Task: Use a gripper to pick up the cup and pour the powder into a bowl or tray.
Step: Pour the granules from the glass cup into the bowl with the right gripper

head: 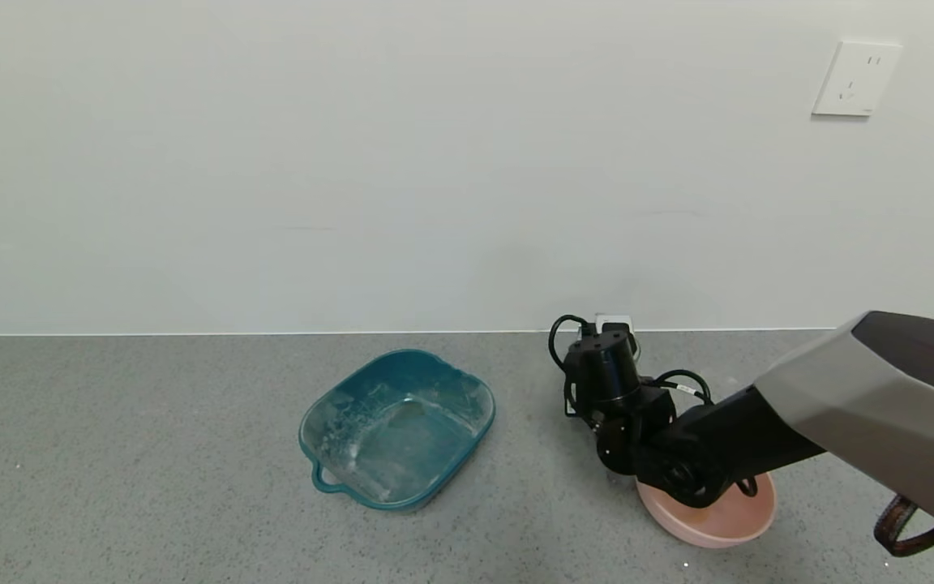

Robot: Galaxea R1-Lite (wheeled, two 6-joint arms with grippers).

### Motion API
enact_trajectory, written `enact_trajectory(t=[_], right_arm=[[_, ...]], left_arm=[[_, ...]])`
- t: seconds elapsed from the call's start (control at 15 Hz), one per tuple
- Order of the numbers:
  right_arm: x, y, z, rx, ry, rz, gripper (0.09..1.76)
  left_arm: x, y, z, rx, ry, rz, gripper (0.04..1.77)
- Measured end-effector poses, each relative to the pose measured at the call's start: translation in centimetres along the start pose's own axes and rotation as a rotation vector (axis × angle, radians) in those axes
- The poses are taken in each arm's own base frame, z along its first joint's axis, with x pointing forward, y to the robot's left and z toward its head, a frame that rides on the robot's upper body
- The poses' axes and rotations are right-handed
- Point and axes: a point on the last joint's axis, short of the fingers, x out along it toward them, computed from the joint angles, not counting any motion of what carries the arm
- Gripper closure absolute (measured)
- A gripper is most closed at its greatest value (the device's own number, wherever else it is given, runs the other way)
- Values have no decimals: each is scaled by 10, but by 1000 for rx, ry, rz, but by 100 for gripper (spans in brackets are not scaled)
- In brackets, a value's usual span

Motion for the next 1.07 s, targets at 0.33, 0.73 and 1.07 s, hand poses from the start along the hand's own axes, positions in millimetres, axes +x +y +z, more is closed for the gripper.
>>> enact_trajectory(t=[0.33, 0.73, 1.07], right_arm=[[-21, -4, 28, 14, -50, 27, 51], [-63, -21, 84, -20, -156, 149, 51], [-78, -43, 111, -181, -219, 304, 52]], left_arm=[[0, 0, 0, 0, 0, 0, 5], [0, 0, 0, 0, 0, 0, 5], [0, 0, 0, 0, 0, 0, 5]])
